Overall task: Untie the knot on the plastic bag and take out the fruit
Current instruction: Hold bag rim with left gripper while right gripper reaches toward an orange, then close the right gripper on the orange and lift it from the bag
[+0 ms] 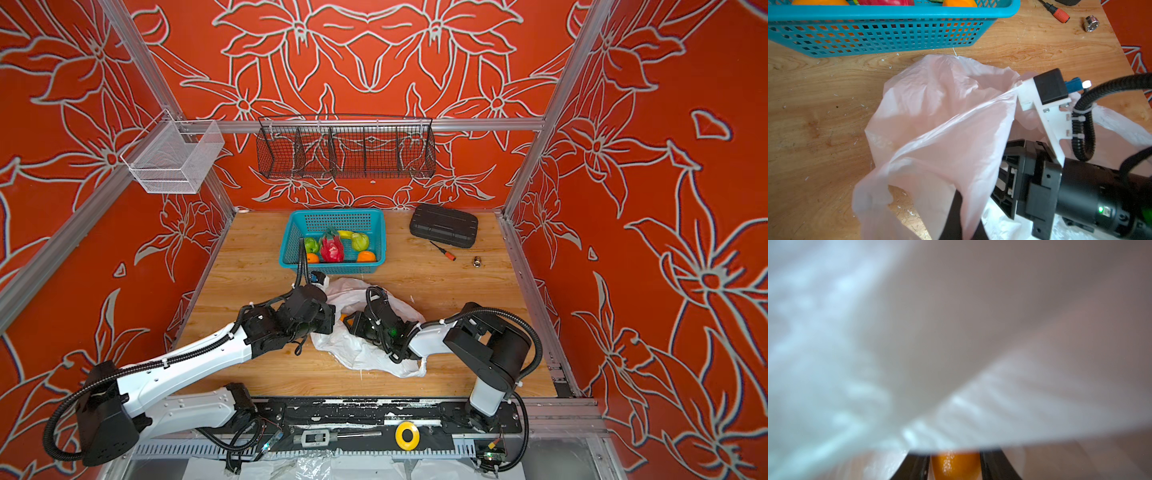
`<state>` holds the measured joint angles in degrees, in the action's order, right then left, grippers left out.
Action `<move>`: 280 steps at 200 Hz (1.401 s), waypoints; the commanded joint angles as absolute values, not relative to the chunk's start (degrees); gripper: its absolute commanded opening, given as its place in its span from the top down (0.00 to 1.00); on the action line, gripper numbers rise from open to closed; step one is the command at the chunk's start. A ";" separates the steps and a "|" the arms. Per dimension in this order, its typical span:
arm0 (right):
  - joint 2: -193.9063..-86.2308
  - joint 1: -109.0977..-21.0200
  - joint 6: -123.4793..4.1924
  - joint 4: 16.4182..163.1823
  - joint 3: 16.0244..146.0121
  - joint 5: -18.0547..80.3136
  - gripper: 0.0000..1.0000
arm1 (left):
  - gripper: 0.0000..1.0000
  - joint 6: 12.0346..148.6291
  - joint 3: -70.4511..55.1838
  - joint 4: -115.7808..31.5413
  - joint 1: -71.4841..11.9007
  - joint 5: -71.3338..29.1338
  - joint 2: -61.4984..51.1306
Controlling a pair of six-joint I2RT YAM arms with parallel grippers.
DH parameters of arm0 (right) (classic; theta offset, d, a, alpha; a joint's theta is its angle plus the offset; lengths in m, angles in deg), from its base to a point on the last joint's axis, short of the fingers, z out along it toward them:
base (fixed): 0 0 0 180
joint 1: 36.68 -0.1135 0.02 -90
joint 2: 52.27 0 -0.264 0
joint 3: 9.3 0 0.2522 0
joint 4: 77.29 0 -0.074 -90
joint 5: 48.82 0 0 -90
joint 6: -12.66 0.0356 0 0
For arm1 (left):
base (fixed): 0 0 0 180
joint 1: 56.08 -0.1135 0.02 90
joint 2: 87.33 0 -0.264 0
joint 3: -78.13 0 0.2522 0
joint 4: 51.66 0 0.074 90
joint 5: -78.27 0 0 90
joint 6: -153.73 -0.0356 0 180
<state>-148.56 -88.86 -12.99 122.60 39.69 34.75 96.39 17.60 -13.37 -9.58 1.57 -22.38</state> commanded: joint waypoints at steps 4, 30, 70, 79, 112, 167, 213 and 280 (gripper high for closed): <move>-144.92 -87.93 -11.81 118.75 37.94 36.58 0.60 | 0.97 97.60 17.46 -12.85 -9.71 2.64 -22.17; -140.69 -87.69 -13.54 114.97 37.85 38.57 0.61 | 0.96 97.51 16.96 -12.63 -9.74 2.38 -21.59; -136.39 -87.52 -17.44 108.99 39.13 39.96 0.61 | 0.93 97.73 16.56 -12.24 -9.75 2.33 -22.12; -136.59 -87.53 -18.49 107.75 39.99 39.05 0.57 | 0.92 97.67 16.40 -12.06 -9.75 2.42 -22.36; -140.11 -87.56 -14.42 105.18 43.17 35.67 0.35 | 0.92 99.04 16.48 -11.31 -9.92 3.30 -22.68; -150.27 -88.39 -9.65 105.03 49.99 29.86 0.21 | 0.94 99.90 17.22 -12.15 -10.05 2.60 -21.66; -154.16 -89.42 -8.67 104.62 51.09 30.26 0.24 | 0.94 99.79 17.67 -12.50 -10.18 2.66 -21.84; -154.68 -89.43 -7.07 111.76 47.58 30.51 0.53 | 0.94 99.58 18.05 -12.41 -10.47 2.42 -22.33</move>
<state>-153.96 -89.06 -7.94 112.28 49.61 30.16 98.71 17.58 -12.88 -10.04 1.94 -22.03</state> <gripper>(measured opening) 0.510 0.060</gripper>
